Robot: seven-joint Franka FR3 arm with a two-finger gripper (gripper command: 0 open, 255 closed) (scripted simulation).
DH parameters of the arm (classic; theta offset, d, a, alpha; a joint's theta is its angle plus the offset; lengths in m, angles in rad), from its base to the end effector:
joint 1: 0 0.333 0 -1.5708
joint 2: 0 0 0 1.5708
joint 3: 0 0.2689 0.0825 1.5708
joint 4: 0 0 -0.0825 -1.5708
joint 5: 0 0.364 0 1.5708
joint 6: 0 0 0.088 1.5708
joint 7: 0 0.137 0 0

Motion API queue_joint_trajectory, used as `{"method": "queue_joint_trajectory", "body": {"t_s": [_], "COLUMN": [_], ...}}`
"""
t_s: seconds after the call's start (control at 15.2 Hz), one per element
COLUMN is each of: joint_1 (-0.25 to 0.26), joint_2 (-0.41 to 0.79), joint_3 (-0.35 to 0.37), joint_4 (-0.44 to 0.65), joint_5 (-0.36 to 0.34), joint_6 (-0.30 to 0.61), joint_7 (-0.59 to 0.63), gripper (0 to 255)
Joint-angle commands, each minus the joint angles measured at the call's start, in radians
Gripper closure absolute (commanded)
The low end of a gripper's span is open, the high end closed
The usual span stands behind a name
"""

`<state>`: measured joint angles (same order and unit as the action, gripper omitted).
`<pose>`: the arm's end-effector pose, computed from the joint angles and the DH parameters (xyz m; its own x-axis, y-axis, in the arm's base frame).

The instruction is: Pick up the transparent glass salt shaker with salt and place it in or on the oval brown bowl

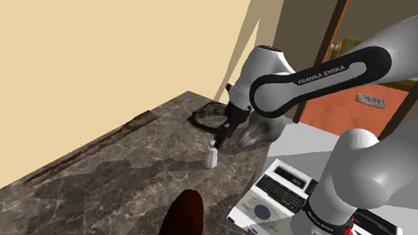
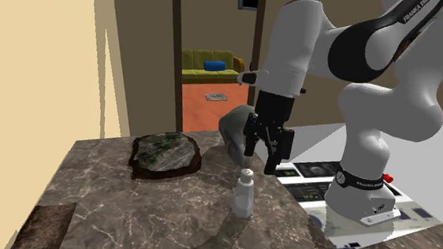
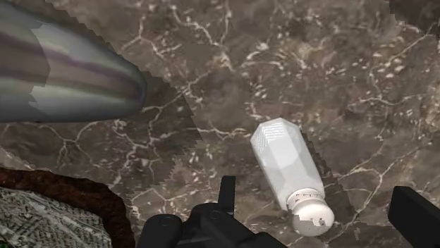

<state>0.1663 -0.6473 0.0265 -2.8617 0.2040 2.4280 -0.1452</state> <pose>0.3525 0.0716 0.3298 0.9594 0.1755 0.2208 0.2044 -0.9720 -0.1157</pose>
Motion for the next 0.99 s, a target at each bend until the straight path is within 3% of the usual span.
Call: {"method": "queue_joint_trajectory", "body": {"t_s": [0.0, 0.46, 0.92], "joint_1": [0.022, 0.052, 0.052], "joint_2": [0.065, 0.182, 0.182], "joint_3": [-0.005, -0.009, -0.009], "joint_4": [-0.011, -0.026, -0.026], "joint_5": [0.026, 0.059, 0.059], "joint_6": [0.097, 0.230, 0.230], "joint_7": [-0.020, -0.041, -0.041], "gripper": [0, 0, 0]}}
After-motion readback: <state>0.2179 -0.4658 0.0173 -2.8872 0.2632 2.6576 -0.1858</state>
